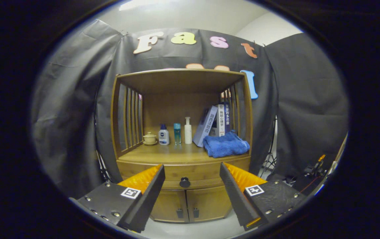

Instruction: Pull open the drawer, take out the items inside it, and place them on the countertop above the cabinet.

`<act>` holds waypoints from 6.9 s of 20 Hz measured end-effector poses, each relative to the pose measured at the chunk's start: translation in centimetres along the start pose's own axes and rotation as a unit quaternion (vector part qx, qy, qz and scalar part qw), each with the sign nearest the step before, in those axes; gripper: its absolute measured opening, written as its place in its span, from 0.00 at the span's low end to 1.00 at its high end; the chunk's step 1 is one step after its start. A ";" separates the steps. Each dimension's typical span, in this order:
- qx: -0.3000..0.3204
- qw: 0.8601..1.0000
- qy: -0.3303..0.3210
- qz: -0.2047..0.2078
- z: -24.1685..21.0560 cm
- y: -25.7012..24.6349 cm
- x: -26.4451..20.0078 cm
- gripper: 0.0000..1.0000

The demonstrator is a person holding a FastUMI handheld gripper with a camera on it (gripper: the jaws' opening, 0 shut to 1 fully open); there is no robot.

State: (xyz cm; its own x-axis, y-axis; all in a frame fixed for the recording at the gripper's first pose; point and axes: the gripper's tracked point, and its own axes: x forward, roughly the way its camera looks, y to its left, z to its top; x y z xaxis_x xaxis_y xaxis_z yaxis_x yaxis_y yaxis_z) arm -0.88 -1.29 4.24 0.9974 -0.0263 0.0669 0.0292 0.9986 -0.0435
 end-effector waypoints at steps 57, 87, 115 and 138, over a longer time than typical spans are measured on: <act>0.008 0.998 0.055 0.033 -17.9 2.5 10.9 0.31; -0.027 0.994 0.080 0.063 -13.3 3.6 -2.6 1.00; -0.069 0.884 0.462 -0.010 -20.6 1.4 11.2 0.79; 0.131 0.904 0.404 0.057 -14.8 5.3 9.9 0.32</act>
State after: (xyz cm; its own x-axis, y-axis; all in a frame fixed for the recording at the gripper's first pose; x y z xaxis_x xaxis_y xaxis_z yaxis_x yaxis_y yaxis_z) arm 10.13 3.07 -10.05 0.7189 0.1584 -0.6768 0.0121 0.9707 0.2400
